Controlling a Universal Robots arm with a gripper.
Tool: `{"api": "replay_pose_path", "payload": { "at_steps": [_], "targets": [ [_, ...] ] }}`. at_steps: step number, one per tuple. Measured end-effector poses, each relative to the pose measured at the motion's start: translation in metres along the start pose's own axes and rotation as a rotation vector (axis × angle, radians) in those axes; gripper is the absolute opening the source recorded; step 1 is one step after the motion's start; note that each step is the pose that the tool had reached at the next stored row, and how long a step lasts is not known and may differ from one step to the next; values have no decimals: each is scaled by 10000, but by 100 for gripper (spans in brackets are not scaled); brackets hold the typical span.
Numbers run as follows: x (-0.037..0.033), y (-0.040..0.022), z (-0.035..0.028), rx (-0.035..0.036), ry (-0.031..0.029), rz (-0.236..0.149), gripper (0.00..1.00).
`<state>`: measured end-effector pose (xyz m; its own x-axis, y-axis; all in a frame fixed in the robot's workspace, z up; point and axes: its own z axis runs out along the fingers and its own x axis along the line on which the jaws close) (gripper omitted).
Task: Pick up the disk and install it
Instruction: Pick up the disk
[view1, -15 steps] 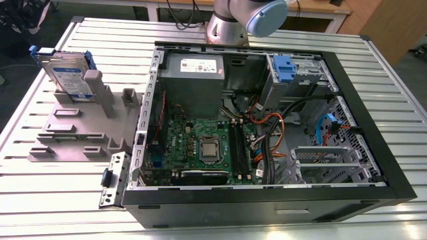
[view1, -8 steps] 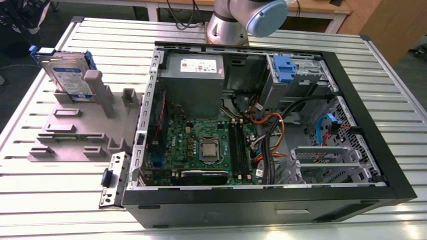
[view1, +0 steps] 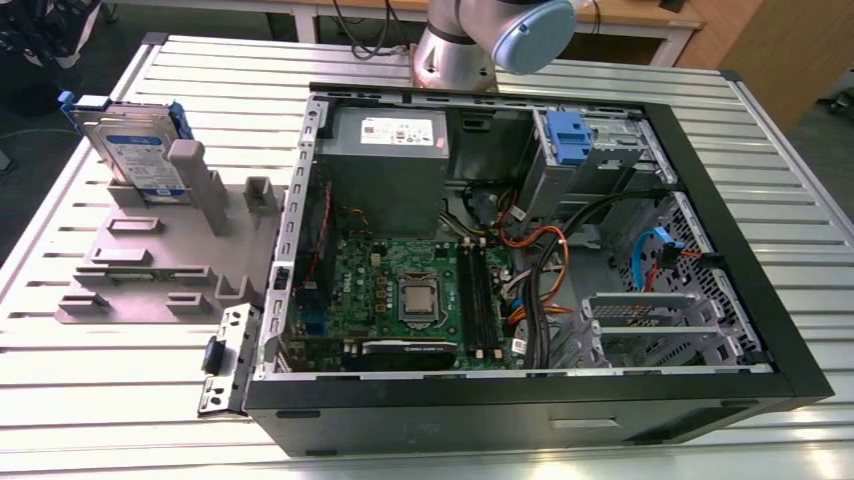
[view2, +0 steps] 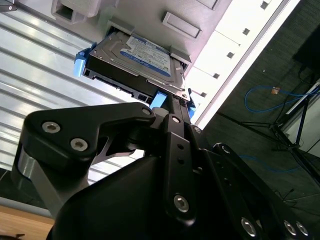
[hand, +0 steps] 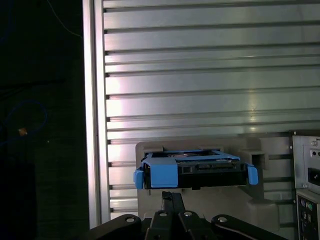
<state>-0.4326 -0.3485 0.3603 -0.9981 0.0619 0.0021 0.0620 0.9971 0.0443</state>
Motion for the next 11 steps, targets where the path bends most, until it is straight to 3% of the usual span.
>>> {"api": "replay_pose_path", "payload": {
  "at_steps": [4, 11],
  "targets": [
    [0, 0, 1, 0, 5, -148, 11],
    [0, 0, 0, 2, 38, -876, 11]
  ]
}}
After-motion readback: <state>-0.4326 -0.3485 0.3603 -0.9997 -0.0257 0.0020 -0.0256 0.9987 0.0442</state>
